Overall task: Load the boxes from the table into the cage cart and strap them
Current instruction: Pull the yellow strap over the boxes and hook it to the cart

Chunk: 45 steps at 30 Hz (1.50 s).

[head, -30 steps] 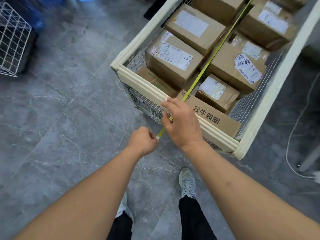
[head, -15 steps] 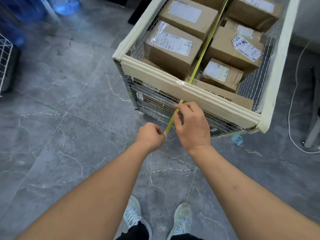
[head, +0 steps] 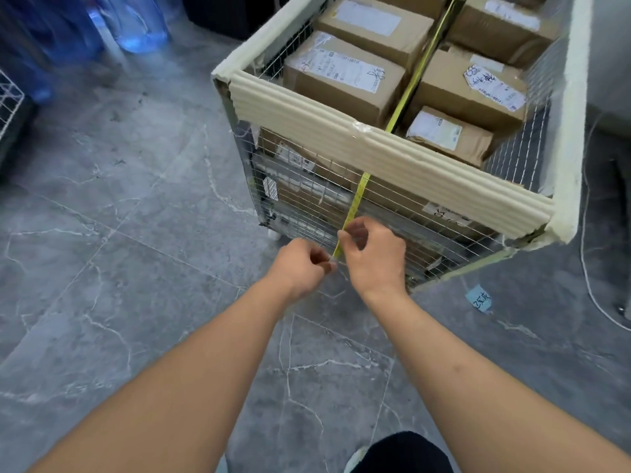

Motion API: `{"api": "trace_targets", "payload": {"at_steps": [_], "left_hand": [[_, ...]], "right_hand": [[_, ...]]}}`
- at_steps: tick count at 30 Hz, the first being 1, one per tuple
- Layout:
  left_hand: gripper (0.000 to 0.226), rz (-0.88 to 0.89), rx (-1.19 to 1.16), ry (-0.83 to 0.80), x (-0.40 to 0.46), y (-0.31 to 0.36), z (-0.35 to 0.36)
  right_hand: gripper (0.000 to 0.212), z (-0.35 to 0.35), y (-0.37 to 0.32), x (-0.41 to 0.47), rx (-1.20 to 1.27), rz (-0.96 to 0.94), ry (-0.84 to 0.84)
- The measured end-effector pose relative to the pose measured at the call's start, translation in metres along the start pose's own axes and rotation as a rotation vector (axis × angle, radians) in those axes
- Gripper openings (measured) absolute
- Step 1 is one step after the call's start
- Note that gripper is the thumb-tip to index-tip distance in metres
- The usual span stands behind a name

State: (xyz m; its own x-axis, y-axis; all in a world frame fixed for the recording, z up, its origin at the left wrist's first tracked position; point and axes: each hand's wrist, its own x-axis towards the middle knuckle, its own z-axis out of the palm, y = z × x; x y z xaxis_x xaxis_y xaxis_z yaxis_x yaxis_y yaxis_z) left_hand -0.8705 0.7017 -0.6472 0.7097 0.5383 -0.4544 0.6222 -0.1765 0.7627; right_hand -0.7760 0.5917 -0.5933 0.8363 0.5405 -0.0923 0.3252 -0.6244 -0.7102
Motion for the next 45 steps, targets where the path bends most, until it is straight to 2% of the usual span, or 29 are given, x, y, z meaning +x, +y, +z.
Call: {"api": "trace_targets", "payload": {"at_steps": [8,12,21,27,30,34,39,45], "left_hand": [[0.021,0.294,-0.041,0.015,0.039,-0.042,0.014],[0.011,0.404,0.035,0.024,0.056,-0.045,0.021],[0.009,0.450,-0.058,0.008,0.091,-0.057,0.025],[0.004,0.500,-0.095,0.001,0.109,-0.076,0.035],[0.003,0.498,-0.049,0.010,0.115,-0.075,0.035],[0.009,0.489,-0.005,-0.022,0.125,-0.076,0.037],[0.034,0.542,0.071,0.025,0.136,-0.077,0.044],[0.008,0.497,-0.038,0.029,0.153,-0.083,0.056]], "right_hand": [[0.025,0.038,0.036,0.018,0.325,-0.029,0.184],[0.012,0.052,0.058,0.028,0.305,-0.170,0.196],[0.011,0.073,0.077,0.047,0.261,-0.284,0.277],[0.007,0.081,0.088,0.051,0.183,-0.301,0.262],[0.007,0.083,0.093,0.054,0.158,-0.321,0.277],[0.006,0.092,0.101,0.059,0.099,-0.354,0.296],[0.005,0.096,0.109,0.065,0.014,-0.378,0.325],[0.015,0.101,0.112,0.069,-0.068,-0.403,0.316]]}}
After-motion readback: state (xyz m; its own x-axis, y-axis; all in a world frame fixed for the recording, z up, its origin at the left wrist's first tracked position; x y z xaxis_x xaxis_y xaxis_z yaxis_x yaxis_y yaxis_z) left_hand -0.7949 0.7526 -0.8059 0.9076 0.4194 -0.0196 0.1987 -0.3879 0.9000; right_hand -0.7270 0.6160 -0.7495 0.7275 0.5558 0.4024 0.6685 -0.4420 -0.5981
